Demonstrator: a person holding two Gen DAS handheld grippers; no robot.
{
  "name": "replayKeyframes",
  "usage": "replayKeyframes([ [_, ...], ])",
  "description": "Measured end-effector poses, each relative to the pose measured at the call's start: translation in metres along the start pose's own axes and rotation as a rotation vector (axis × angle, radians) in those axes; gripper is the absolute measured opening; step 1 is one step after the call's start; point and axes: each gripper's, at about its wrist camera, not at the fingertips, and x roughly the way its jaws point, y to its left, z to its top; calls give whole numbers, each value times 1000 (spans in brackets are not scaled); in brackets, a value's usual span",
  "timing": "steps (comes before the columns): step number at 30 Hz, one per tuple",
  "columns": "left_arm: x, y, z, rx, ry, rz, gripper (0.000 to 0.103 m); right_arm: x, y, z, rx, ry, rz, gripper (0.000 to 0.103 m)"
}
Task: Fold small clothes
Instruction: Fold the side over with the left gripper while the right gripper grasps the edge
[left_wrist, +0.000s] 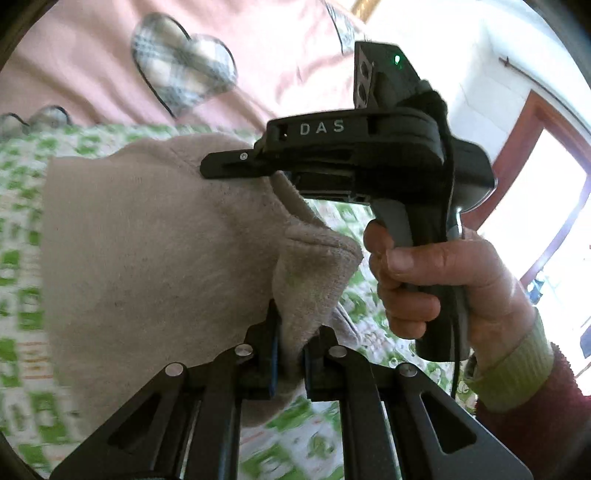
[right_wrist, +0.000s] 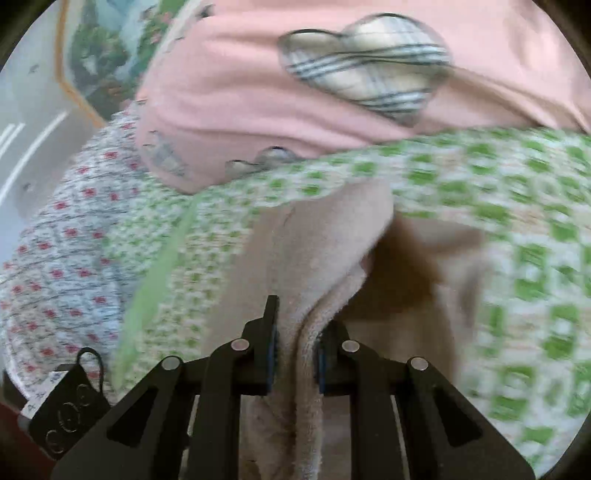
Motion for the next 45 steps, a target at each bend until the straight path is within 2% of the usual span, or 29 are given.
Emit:
replayKeyframes([
  [4, 34, -5, -7, 24, 70, 17, 9, 3, -34, -12, 42, 11, -45, 18],
  [10, 49, 0, -6, 10, 112, 4, 12, 14, -55, -21, 71, -5, -65, 20],
  [14, 41, 1, -6, -10, 135, -23, 26, 3, -62, -26, 67, -27, -102, 21],
  [18, 14, 7, -10, -32, 133, -34, 53, -5, -53, -33, 36, -29, -163, 21],
  [21, -20, 20, -17, -56, 105, -20, 65, -13, -51, -37, 46, -22, -181, 29],
  [22, -29, 28, -17, -69, 95, -9, 75, -17, -52, -39, 62, -26, -185, 41],
  [23, -40, 38, -16, -91, 80, 16, 79, -23, -54, -41, 81, -34, -194, 61],
  [24, -47, 47, -15, -112, 67, 33, 82, -26, -55, -42, 92, -47, -189, 70],
  [25, -54, 62, -12, -149, 55, 47, 82, -30, -57, -42, 105, -66, -164, 80],
  [26, -56, 72, -9, -174, 48, 55, 82, -32, -60, -41, 131, -84, -116, 81],
  [28, -57, 96, -3, -243, 47, 68, 82, -29, -66, -39, 179, -81, -62, 81],
  [32, -39, 137, 10, -372, 78, 23, 82, -5, -74, -36, 229, -26, -33, 81],
  [35, -14, 159, 19, -426, 114, -7, 83, 11, -77, -37, 251, 14, -2, 81],
  [37, -1, 167, 21, -458, 132, -42, 89, 17, -77, -38, 258, 30, 6, 81],
  [39, 14, 175, 23, -474, 145, -68, 89, 20, -77, -40, 250, 39, 23, 81],
  [40, 18, 174, 22, -475, 141, -77, 87, 22, -76, -41, 244, 46, 39, 77],
  [41, 22, 175, 23, -464, 129, -74, 84, 25, -74, -43, 248, 61, 55, 60],
  [43, 25, 170, 25, -424, 120, -45, 66, 27, -71, -47, 247, 71, 37, 50],
  [45, 18, 169, 27, -415, 102, -57, 54, 21, -61, -49, 232, 51, 23, 42],
])
